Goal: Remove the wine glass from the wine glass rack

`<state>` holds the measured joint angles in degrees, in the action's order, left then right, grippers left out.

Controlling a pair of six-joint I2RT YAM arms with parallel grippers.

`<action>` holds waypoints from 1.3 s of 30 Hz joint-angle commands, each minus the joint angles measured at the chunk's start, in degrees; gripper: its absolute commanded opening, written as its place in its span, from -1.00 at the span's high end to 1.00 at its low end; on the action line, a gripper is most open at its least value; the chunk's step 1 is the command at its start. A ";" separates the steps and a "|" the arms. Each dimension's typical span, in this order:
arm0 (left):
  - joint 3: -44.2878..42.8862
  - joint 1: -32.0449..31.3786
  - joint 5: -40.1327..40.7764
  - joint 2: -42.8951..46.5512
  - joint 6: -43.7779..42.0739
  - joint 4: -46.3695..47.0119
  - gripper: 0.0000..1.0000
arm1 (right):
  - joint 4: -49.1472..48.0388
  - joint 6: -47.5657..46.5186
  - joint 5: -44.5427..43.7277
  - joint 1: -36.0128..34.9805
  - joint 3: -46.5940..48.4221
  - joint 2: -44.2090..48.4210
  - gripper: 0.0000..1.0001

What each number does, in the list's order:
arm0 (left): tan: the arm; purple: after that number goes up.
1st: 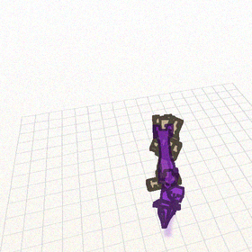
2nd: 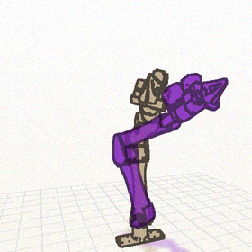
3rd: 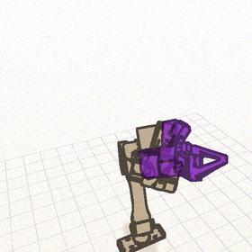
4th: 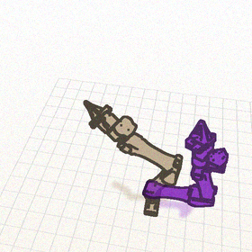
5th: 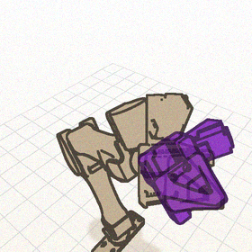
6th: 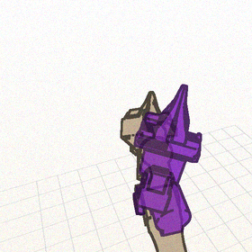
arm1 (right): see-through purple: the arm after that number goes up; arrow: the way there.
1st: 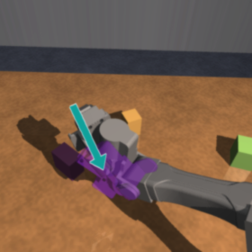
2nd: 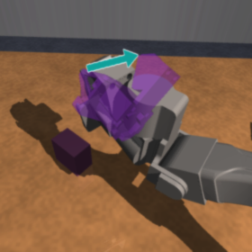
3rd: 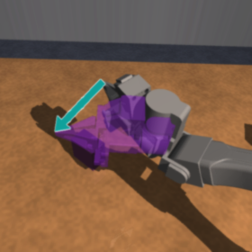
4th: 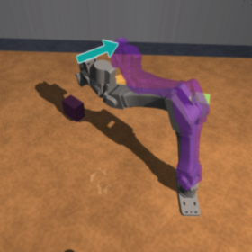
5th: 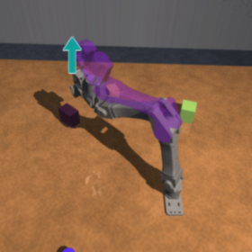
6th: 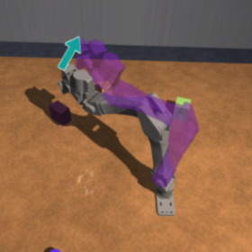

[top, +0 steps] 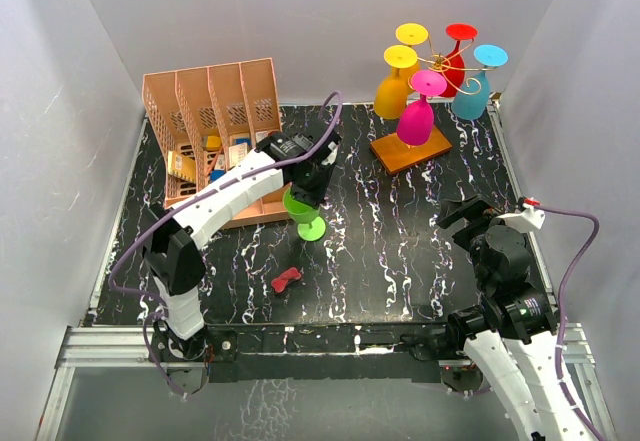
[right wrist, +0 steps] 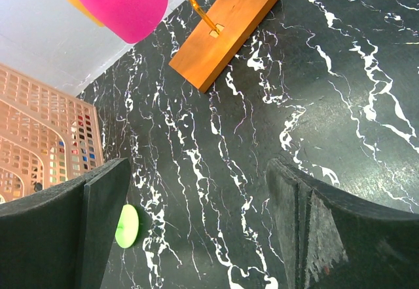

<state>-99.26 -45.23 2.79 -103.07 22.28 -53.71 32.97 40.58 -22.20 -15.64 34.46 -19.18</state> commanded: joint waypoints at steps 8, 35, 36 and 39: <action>-3.83 0.05 2.92 -3.21 -2.77 -6.30 0.72 | -1.65 -0.11 -0.17 -0.08 1.48 0.31 -0.83; 27.91 0.06 19.00 43.16 -12.35 53.96 -0.94 | 4.47 4.42 5.87 -0.07 3.42 -3.20 -0.81; 29.11 0.08 20.25 44.01 -13.32 54.63 -0.94 | 4.81 4.66 6.19 -0.07 3.73 -3.56 -0.81; 32.87 0.08 22.63 46.28 -17.53 57.19 -0.94 | 5.26 5.37 7.35 -0.09 5.03 -4.87 -0.81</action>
<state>-70.35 -45.21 19.70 -58.78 10.92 -3.46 38.89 44.29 -16.56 -15.64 35.20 -22.70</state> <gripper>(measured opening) 0.970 0.907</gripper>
